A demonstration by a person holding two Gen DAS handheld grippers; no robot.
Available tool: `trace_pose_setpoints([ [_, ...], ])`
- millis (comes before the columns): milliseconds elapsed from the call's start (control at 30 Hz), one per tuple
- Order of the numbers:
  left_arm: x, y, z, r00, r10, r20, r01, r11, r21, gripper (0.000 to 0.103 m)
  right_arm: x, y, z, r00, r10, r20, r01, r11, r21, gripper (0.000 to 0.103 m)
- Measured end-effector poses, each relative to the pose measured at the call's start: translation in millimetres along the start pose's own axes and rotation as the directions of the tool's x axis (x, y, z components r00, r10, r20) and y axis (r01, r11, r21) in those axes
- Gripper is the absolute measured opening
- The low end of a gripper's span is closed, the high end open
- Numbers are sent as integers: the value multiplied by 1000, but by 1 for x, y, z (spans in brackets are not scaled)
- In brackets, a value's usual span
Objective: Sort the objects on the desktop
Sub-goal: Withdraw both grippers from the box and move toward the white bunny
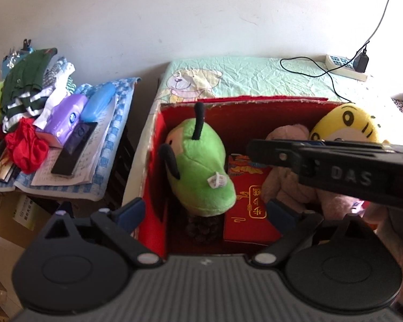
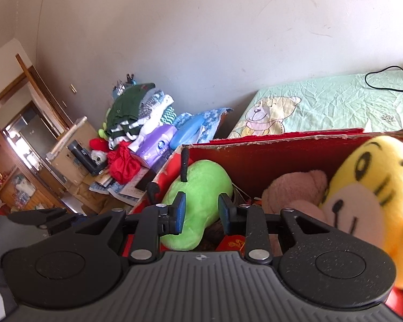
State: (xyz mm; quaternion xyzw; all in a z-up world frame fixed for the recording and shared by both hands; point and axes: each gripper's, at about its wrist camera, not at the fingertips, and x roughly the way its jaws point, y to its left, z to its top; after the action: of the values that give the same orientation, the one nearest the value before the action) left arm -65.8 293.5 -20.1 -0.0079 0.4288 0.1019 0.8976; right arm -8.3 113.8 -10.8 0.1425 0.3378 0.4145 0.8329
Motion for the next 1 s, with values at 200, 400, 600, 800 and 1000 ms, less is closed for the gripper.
trace_pose_setpoints([
  [200,-34,-24,0,999,-18,45,19,1000,-7,99,-54,-11,-1,999,22,45,-23,1000,7,31],
  [400,-59,-81,2,990,-108,90,105,994,40,99,-107,-39,-1,997,14,72,-17,999,37,33],
  [600,-66,-153,-2,967,-246,74,236,965,118,99,-161,-82,-8,994,-36,104,27,996,89,39],
  [800,-52,-227,-9,925,-380,-16,377,908,184,99,-216,-146,-21,981,-144,127,118,974,193,39],
  [1000,-22,-287,-19,878,-458,-139,477,859,187,99,-247,-205,-37,962,-254,103,212,928,306,40],
])
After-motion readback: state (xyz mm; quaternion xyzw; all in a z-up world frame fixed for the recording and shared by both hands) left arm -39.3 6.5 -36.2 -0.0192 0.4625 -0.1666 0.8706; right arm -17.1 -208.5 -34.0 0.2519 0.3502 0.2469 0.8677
